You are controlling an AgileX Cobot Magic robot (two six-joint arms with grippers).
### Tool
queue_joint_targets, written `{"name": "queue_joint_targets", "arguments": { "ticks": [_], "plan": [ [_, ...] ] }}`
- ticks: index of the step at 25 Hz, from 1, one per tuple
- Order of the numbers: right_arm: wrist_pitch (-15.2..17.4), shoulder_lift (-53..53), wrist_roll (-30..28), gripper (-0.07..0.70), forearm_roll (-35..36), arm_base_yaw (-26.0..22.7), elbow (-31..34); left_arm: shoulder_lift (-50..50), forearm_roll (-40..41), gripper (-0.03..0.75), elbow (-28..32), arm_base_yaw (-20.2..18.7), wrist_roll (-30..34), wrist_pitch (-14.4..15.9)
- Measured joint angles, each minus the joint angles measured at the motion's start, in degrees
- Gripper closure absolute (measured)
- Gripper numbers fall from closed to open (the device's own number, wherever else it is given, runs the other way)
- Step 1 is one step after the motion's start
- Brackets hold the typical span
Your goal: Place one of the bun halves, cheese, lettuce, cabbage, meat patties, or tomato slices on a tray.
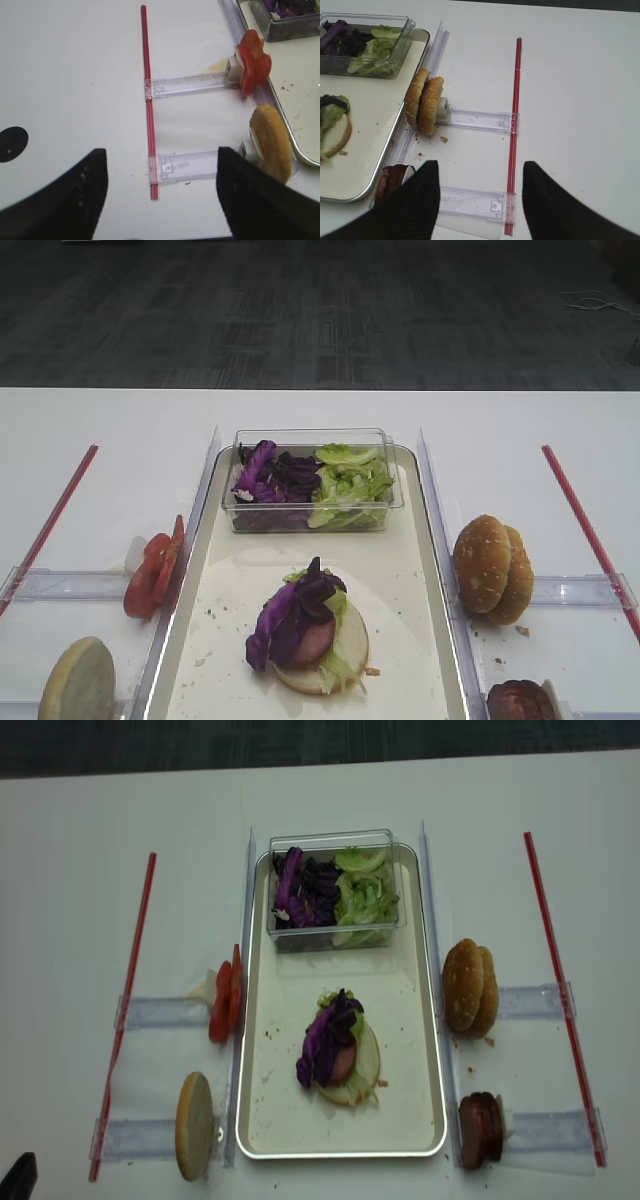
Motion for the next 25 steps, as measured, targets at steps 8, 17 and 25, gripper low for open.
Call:
{"name": "queue_joint_targets", "arguments": {
  "ticks": [8, 17, 25],
  "plan": [
    [0.00, 0.00, 0.00, 0.244, 0.00, 0.00, 0.00, 0.00, 0.00, 0.249, 0.10, 0.00, 0.00, -0.67],
    [0.00, 0.00, 0.00, 0.244, 0.00, 0.00, 0.00, 0.00, 0.00, 0.249, 0.10, 0.00, 0.00, -0.72],
    [0.00, 0.00, 0.00, 0.244, 0.00, 0.00, 0.00, 0.00, 0.00, 0.249, 0.10, 0.00, -0.10, -0.80]
  ]
}}
